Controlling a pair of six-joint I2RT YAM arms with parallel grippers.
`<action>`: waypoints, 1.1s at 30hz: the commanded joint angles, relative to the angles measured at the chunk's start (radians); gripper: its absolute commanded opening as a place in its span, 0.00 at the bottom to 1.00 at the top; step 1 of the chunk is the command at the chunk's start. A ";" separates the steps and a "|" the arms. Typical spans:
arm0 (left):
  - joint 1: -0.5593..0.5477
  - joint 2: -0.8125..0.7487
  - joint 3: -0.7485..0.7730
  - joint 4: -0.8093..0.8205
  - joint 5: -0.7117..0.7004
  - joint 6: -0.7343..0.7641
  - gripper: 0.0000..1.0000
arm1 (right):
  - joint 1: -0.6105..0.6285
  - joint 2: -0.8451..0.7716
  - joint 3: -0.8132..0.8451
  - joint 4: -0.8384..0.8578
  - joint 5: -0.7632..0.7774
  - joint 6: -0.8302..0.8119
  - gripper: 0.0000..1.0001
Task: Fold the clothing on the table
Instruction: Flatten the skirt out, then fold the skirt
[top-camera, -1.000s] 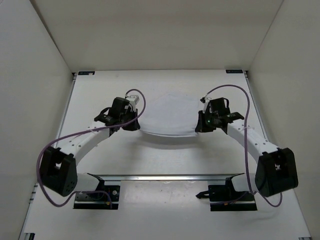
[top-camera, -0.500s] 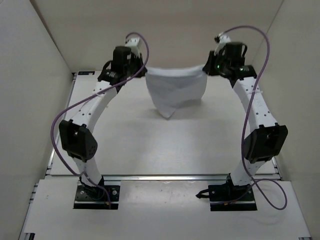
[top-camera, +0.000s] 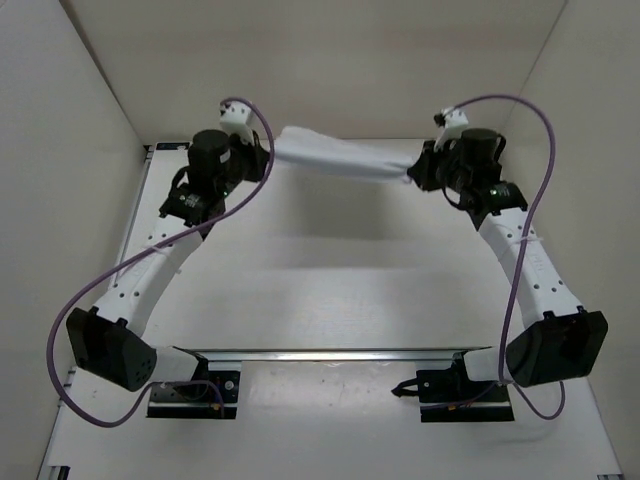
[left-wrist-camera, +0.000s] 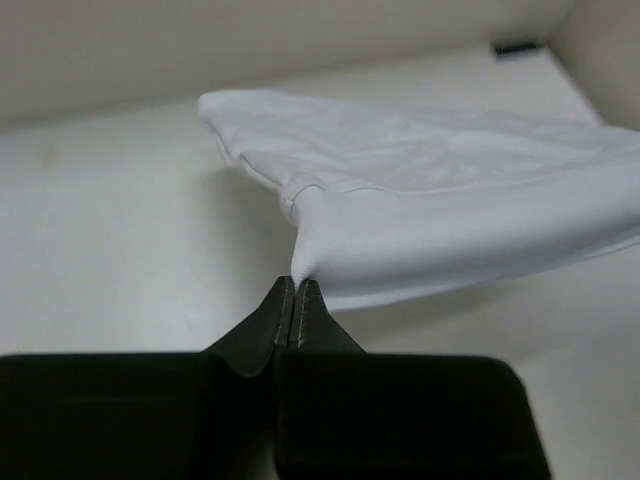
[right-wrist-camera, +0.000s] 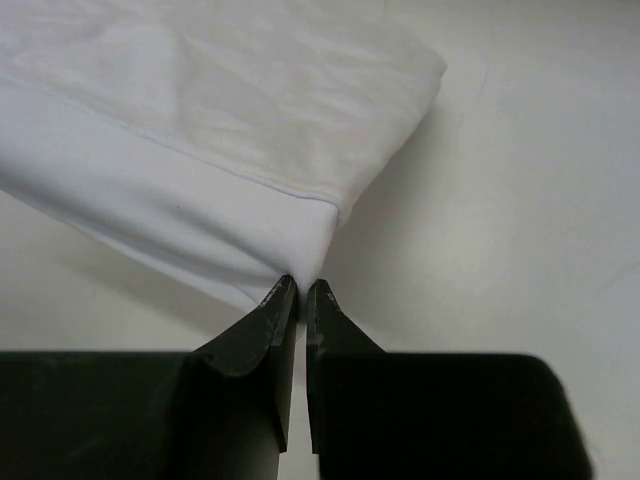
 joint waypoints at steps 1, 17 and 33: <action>-0.020 -0.085 -0.204 -0.063 -0.086 -0.008 0.00 | 0.012 -0.107 -0.249 0.019 0.058 0.032 0.00; -0.031 -0.226 -0.608 -0.272 0.107 -0.177 0.00 | 0.075 -0.186 -0.631 -0.038 -0.140 0.210 0.00; 0.024 0.119 -0.313 -0.169 0.116 -0.169 0.07 | 0.008 0.133 -0.333 0.074 -0.172 0.152 0.00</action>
